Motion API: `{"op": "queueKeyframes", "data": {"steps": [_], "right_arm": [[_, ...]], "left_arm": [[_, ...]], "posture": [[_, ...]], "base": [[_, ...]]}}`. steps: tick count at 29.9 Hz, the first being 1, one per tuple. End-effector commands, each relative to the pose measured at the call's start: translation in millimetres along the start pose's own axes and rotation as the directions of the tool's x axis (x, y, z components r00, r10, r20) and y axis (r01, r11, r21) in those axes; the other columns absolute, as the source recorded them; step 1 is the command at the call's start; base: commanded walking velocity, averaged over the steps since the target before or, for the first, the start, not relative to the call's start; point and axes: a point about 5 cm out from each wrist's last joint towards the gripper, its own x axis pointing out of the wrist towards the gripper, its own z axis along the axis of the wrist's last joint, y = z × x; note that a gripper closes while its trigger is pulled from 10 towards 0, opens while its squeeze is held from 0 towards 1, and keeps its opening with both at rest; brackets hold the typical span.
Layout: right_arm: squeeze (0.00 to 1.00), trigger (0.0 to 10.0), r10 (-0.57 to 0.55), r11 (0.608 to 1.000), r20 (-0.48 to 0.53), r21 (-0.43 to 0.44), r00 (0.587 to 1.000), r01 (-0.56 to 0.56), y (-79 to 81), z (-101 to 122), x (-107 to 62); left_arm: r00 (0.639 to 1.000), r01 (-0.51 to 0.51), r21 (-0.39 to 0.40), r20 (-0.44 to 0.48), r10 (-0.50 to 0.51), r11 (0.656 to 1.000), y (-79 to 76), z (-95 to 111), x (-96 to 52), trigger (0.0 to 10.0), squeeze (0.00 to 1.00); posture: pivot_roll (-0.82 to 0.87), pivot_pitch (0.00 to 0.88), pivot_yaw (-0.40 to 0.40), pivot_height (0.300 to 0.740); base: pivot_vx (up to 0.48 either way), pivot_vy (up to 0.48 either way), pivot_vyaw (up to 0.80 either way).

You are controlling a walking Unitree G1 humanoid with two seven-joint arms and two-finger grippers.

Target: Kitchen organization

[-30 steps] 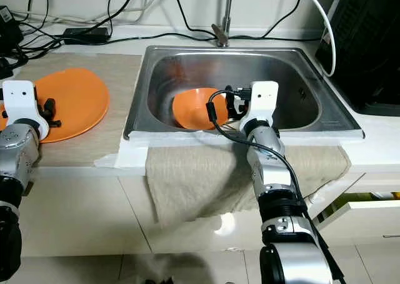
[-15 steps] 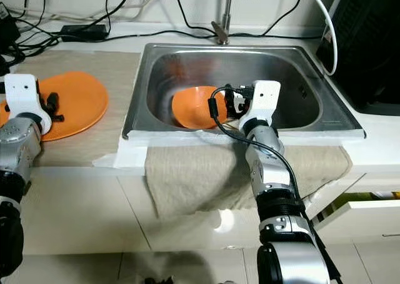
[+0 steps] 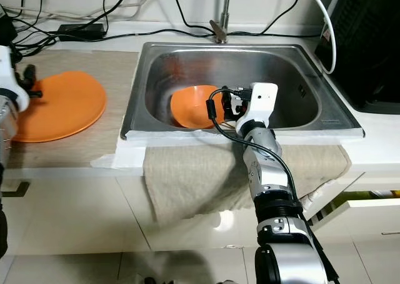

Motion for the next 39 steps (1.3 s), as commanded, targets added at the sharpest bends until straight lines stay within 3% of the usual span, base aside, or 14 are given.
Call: {"op": "queueKeyframes", "data": {"steps": [1, 5, 16, 26, 32, 39], "right_arm": [[0.0, 10.0, 0.008, 1.0, -0.005, 0.009, 1.0, -0.008, -1.3, 2, 1.2], [0.0, 10.0, 0.011, 1.0, -0.005, 0.008, 1.0, -0.011, -1.4, 3, 2.4], [0.0, 10.0, 0.035, 0.999, 0.01, -0.028, 0.999, -0.034, 5.6, 4, 2.1], [0.0, 10.0, 0.02, 0.998, 0.047, -0.065, 0.999, -0.017, 2.2, 7, -0.7], [0.0, 10.0, 0.014, 0.998, 0.046, -0.068, 0.999, -0.011, 1.6, 6, -0.9], [0.0, 10.0, 0.014, 0.998, 0.04, -0.069, 0.999, -0.012, 1.6, 5, -1.1]], "left_arm": [[1.0, -0.022, 0.018, -0.009, 0.022, 1.0, 8.0, 0, -1.4, 10.0, 0.0], [0.999, -0.031, -0.013, -0.022, 0.031, 0.999, 9.6, -6, -2.7, 10.0, 0.0], [0.994, 0.083, -0.048, 0.071, -0.08, 0.995, -23.6, 4, -2.4, 10.0, 0.0], [0.968, 0.205, -0.039, 0.157, -0.197, 0.978, -53.6, 21, -4.1, 10.0, 0.0], [0.972, 0.195, -0.041, 0.144, -0.188, 0.98, -54.0, 19, -3.6, 10.0, 0.0], [0.98, 0.166, -0.054, 0.118, -0.158, 0.985, -51.4, 15, -2.7, 10.0, 0.0]], "posture": [[0.06, 0.0, -0.005, 0.74], [0.06, 0.0, -0.009, 0.74], [0.05, 0.0, -0.003, 0.74], [0.03, 0.0, 0.008, 0.74], [0.03, 0.0, 0.01, 0.74], [0.04, 0.0, 0.008, 0.74]], "base": [[0.0, 0.0, 0.0], [0.0, 0.0, 0.0], [0.0, 0.0, 0.0], [0.474, 0.0, 0.0], [0.475, 0.0, 0.0], [0.0, 0.0, 0.0]]}}
